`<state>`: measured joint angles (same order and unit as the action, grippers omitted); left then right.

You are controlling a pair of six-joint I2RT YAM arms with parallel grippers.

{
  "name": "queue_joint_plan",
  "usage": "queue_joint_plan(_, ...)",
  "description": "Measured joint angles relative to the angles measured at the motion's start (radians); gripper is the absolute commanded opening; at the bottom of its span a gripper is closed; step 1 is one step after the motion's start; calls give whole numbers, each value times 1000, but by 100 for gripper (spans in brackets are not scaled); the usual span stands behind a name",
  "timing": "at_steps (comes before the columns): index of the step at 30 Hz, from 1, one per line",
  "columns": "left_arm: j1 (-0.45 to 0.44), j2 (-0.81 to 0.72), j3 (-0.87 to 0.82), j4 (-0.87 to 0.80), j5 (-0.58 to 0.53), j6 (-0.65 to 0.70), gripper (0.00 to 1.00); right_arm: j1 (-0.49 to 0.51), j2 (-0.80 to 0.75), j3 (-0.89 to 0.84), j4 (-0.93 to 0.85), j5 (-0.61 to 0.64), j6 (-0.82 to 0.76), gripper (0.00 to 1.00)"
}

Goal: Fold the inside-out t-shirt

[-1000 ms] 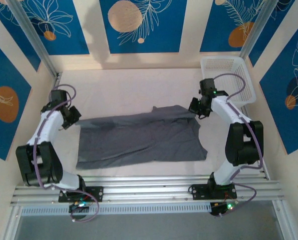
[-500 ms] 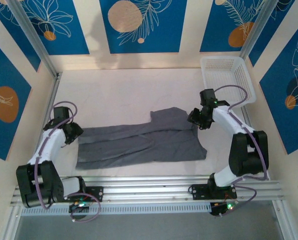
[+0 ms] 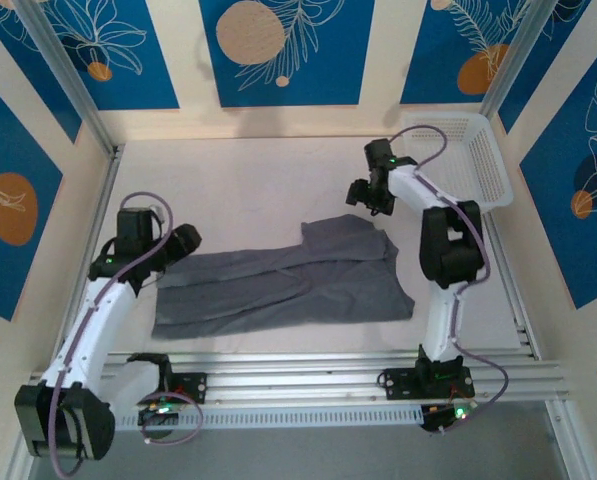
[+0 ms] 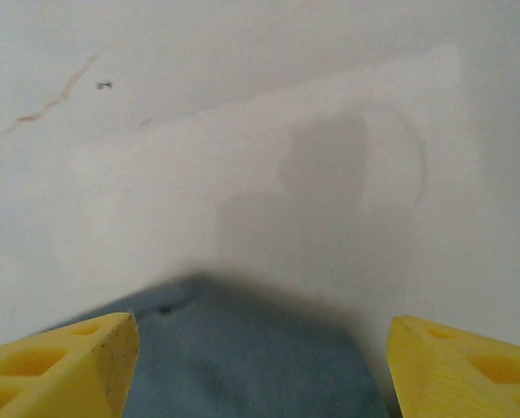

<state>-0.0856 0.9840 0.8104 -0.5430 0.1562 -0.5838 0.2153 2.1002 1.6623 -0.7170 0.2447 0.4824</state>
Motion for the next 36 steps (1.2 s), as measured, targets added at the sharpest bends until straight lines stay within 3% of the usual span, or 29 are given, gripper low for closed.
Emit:
queue_joint_plan(4, -52, -21, -16, -8, 0, 10, 74, 24, 110, 74, -60, 11, -20, 57)
queue_joint_plan(8, -55, -26, -48, -24, -17, 11, 74, 41, 115, 75, -95, 16, -21, 44)
queue_joint_plan(12, -55, -14, -53, -26, -34, 10, 74, 46, 115, 75, -110, 7, -22, 0)
queue_joint_plan(16, -55, -2, -53, -26, -38, 11, 74, 46, 106, 70, -119, -6, -23, 0)
queue_joint_plan(19, -55, -2, -53, -26, -37, 11, 74, 42, 8, -2, -93, -28, -24, 0)
queue_joint_plan(23, -55, 0, -52, -26, -37, 11, 74, 33, -246, -137, -37, -78, -19, 0)
queue_joint_plan(27, -55, 6, -52, -21, -37, 11, 74, 42, -639, -460, 124, -113, 37, 0)
queue_joint_plan(28, -55, 10, -52, -18, -37, 10, 73, 55, -760, -580, 165, -113, 64, 1)
queue_joint_plan(29, -55, 13, -52, -18, -37, 10, 74, 69, -854, -682, 198, -113, 86, 11)
queue_joint_plan(31, -55, 22, -52, -16, -37, 10, 74, 105, -1056, -906, 246, -122, 150, 42)
queue_joint_plan(33, -55, 34, -52, -11, -37, 10, 74, 122, -1201, -1070, 256, -148, 194, 65)
queue_joint_plan(34, -55, 42, -52, -9, -37, 10, 74, 123, -1260, -1128, 246, -150, 213, 72)
queue_joint_plan(36, -55, 56, -52, -4, -36, 10, 74, 123, -1340, -1170, 212, -147, 233, 76)
